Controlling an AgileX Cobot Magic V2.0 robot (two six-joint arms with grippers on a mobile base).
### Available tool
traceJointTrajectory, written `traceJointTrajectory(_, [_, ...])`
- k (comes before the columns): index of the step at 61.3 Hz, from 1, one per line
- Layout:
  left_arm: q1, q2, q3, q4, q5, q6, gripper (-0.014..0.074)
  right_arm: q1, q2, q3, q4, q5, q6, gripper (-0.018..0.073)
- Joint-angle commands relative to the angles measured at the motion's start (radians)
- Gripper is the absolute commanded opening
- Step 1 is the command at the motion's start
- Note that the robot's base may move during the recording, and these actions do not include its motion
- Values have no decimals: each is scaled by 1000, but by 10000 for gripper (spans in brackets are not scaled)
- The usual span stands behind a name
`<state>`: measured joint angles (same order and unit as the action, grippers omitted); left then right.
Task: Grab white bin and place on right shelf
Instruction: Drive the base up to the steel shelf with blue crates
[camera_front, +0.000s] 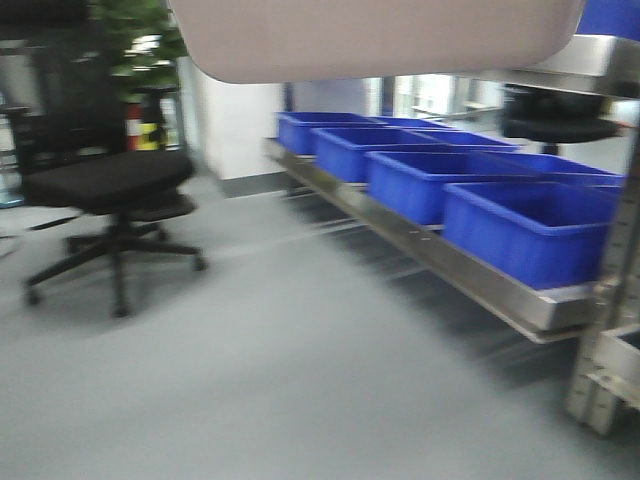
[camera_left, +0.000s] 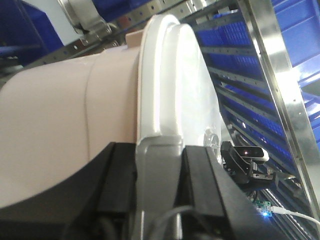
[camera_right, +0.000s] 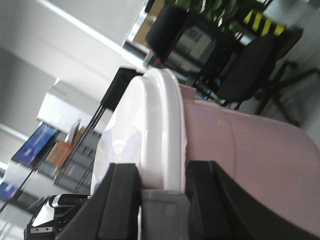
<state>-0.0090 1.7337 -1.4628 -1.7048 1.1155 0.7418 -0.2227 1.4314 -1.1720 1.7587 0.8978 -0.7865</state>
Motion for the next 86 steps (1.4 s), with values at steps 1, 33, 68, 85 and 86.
traceJointTrajectory(1, [-20, -56, -37, -92, 188, 20, -126, 8, -43, -29, 141, 50, 0, 57])
traceJointTrajectory(33, [-20, -56, -37, -92, 188, 20, -126, 8, -43, -29, 141, 50, 0, 57])
traceJointTrajectory(68, [-20, -56, -37, -92, 188, 20, -126, 8, -43, -29, 141, 50, 0, 57])
traceJointTrajectory(85, [-20, -54, -37, -92, 188, 20, -126, 8, -43, -29, 141, 48, 0, 57])
traceJointTrajectory(86, [-20, -54, -37, -92, 188, 20, -126, 8, -43, -29, 141, 48, 0, 57])
